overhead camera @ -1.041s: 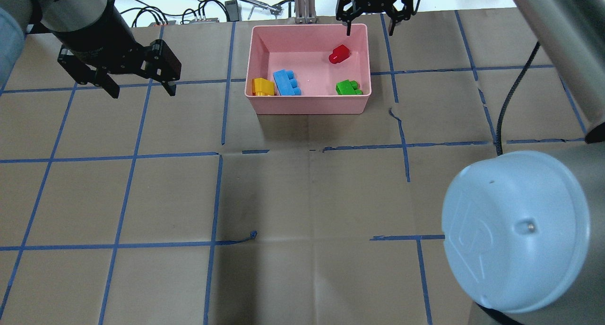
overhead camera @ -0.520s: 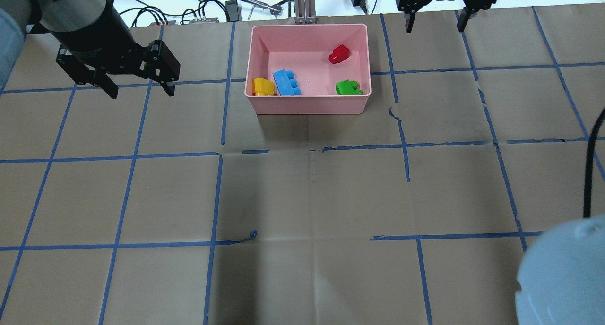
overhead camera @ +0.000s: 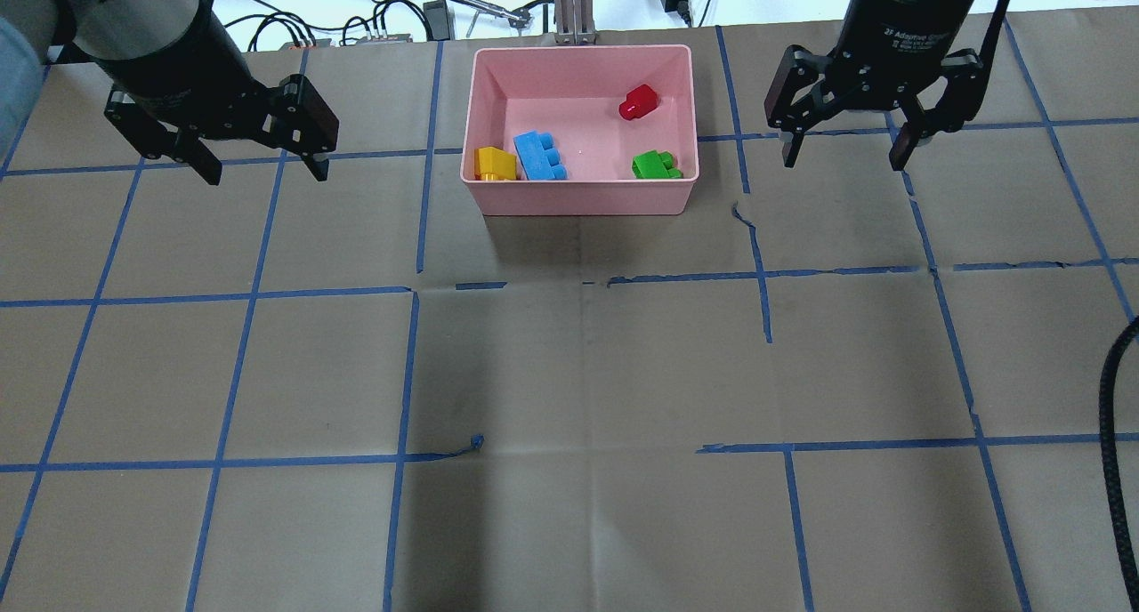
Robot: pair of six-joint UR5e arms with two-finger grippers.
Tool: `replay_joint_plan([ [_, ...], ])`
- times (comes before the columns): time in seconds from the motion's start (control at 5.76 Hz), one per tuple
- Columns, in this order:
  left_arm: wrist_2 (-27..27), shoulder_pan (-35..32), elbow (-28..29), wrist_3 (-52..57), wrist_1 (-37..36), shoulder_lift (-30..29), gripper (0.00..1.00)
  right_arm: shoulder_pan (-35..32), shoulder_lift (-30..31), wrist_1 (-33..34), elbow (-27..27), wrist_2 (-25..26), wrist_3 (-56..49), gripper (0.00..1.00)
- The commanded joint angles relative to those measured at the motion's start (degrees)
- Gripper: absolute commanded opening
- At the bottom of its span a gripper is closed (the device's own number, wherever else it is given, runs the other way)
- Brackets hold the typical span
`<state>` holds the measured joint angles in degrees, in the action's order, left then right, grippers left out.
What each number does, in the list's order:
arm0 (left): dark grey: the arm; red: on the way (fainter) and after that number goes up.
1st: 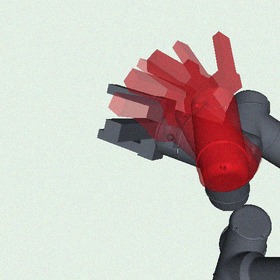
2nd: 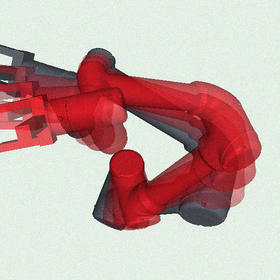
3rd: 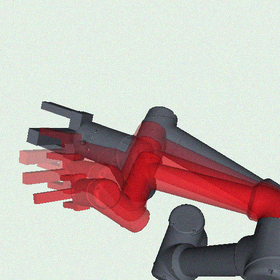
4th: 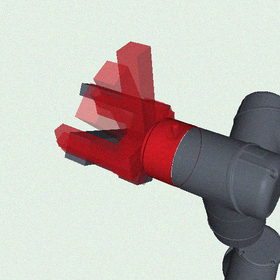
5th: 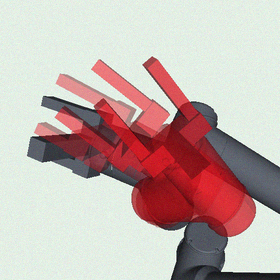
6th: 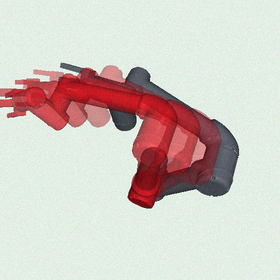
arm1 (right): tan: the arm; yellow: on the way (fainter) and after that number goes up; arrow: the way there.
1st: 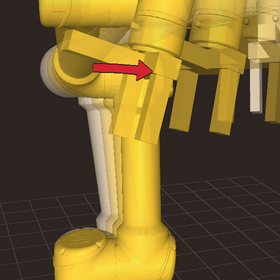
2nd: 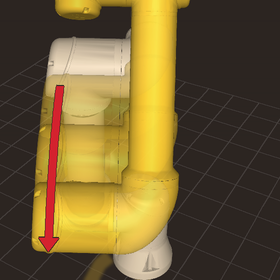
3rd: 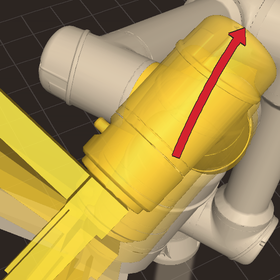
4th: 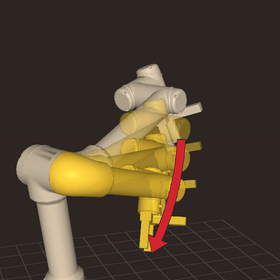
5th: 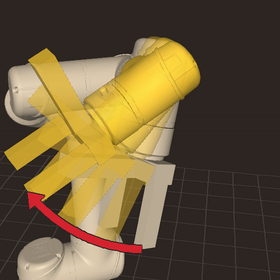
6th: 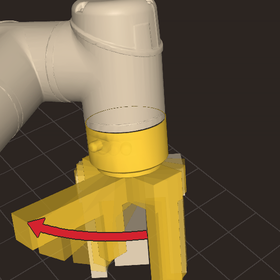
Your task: Put all blocks into box
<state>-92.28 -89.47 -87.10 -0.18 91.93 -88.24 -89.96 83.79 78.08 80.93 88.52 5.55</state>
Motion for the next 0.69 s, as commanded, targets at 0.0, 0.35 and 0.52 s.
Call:
replay_joint_plan([
  [0.0, 0.00, 0.00, -0.08, 0.00, 0.00, 0.09, 0.99, -0.04, 0.59, 3.40, 2.04, 0.16, 0.69, 0.99],
  [0.35, 0.00, 0.00, -0.08, 0.00, 0.00, 0.09, 0.99, -0.04, 0.50, 3.40, 2.04, 0.16, 0.43, 0.99],
  [0.52, 0.00, 0.00, -0.08, 0.00, 0.00, 0.09, 0.99, -0.04, 0.41, 3.40, 2.12, 0.25, 0.16, 0.99],
])
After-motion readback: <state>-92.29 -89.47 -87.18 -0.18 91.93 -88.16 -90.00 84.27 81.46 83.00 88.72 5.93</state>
